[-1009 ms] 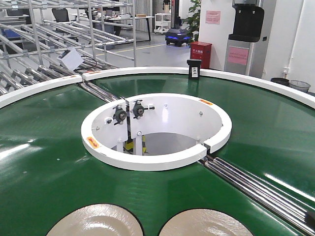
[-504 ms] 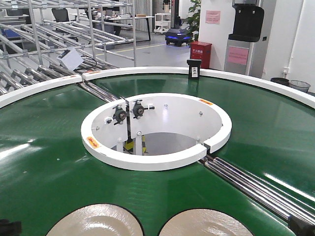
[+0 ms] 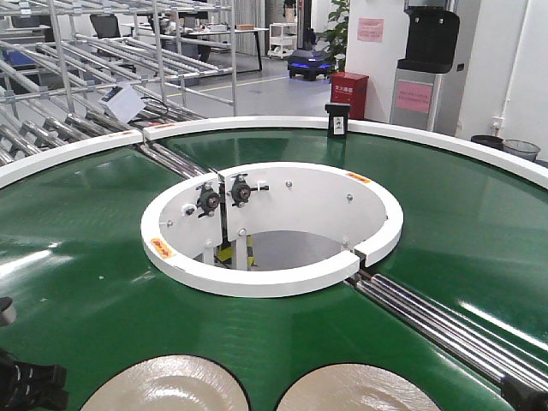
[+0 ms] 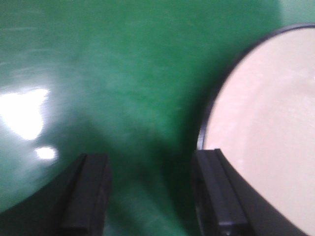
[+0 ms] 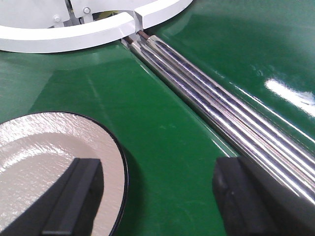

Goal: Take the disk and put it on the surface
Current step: 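Lower both grippers to the rims of the two cream plates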

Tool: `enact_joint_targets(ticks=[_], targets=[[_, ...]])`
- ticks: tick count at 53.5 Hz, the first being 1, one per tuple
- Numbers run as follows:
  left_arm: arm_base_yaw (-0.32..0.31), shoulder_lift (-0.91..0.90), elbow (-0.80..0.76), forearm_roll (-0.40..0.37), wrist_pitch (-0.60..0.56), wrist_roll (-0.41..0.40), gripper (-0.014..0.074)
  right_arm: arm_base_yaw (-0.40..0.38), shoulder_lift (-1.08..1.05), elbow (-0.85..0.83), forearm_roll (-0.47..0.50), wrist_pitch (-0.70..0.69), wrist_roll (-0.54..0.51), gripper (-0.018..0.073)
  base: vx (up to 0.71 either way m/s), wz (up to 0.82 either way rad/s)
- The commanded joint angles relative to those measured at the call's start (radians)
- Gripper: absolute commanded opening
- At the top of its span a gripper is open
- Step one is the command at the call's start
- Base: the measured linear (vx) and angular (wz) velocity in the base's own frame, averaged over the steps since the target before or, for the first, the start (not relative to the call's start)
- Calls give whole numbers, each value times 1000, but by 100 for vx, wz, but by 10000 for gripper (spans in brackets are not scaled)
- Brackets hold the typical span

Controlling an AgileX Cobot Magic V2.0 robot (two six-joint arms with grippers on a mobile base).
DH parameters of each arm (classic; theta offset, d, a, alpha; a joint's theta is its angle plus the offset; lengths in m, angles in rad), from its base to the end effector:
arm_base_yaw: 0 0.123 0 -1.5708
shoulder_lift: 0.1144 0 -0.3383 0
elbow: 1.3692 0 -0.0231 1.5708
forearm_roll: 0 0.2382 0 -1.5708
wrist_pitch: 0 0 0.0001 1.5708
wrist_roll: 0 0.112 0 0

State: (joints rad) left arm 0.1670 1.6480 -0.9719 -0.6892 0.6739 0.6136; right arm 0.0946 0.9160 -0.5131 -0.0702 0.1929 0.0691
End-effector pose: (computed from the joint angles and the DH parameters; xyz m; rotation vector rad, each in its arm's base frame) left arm 0.3210 0.0090 0.2485 -0.0465 2.6370 -0.4824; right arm 0.1568 0.0134 0.3065 -0.0899 2.0772 0.0439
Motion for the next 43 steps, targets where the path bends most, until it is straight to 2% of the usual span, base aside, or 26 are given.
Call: enact_joint_targets(ticks=[1,4,12,20,33,43], targets=[[12,15,-41,-178,70,160,474,-4,-5,-36,-7,-77,-3,531,0,0],[12,44,-41,-215,109,224,473,-4,-5,-36,-7,-77,-3,531,0,0],[8,136,-41,-307,196,302,473,-4,-5,-36,-7,-77,-3,531,0,0],[8,184,-41,-416,301,428,473,-4,-5,-36,-7,-74,-3,531,0,0],[7,200,-41,-490,336,455,455,-4,-5,-35,-7,-74,-3,530,0,0],[8,200,-41,-521,340,455,346,-4,-5,-35,-3,-54,-2,530,0,0]])
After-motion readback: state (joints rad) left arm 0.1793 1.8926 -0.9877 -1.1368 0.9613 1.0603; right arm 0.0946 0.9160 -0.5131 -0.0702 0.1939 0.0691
